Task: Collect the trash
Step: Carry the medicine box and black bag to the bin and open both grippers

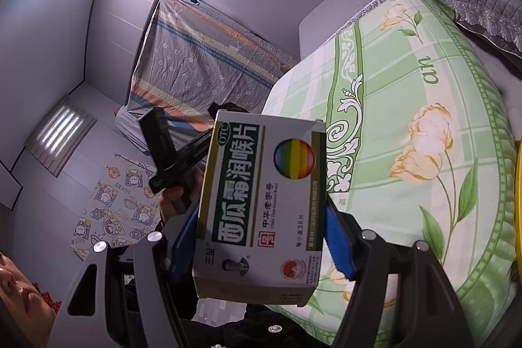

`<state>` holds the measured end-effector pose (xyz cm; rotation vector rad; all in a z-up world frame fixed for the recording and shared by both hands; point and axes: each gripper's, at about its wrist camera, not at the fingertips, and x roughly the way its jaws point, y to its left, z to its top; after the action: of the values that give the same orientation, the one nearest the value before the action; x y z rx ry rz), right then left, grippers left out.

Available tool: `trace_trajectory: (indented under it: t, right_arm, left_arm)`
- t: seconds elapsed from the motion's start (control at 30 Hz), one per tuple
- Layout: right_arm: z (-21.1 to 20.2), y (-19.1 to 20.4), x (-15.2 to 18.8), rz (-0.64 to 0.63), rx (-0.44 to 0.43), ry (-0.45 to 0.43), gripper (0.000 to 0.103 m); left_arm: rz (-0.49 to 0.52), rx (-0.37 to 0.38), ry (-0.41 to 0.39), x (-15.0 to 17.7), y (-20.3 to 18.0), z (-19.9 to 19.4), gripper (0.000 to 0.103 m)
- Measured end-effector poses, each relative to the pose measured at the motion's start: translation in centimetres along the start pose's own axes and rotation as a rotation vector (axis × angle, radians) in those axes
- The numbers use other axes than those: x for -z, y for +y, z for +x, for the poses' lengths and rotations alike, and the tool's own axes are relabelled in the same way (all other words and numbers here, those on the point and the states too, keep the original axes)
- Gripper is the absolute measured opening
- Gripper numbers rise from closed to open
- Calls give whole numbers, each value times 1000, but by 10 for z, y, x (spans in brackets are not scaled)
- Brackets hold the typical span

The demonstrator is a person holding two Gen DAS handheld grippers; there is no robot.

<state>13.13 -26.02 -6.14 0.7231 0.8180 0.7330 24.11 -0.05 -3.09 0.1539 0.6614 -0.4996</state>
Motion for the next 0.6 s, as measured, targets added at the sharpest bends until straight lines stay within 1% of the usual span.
trace_trajectory:
  t: [0.13, 0.3, 0.47, 0.6]
  right_arm:
    - [-5, 0, 3, 0, 13, -16, 65]
    - [-22, -5, 8, 14, 15, -53, 65]
    - [-49, -13, 10, 34, 23, -116, 65]
    - [-79, -22, 11, 50, 51, -188, 65]
  left_arm:
    - [34, 21, -46, -5, -20, -18, 3]
    - [69, 65, -71, -12, -49, -27, 3]
    - [111, 115, -81, -18, -82, -28, 3]
    - [140, 173, -92, -25, -111, -27, 3]
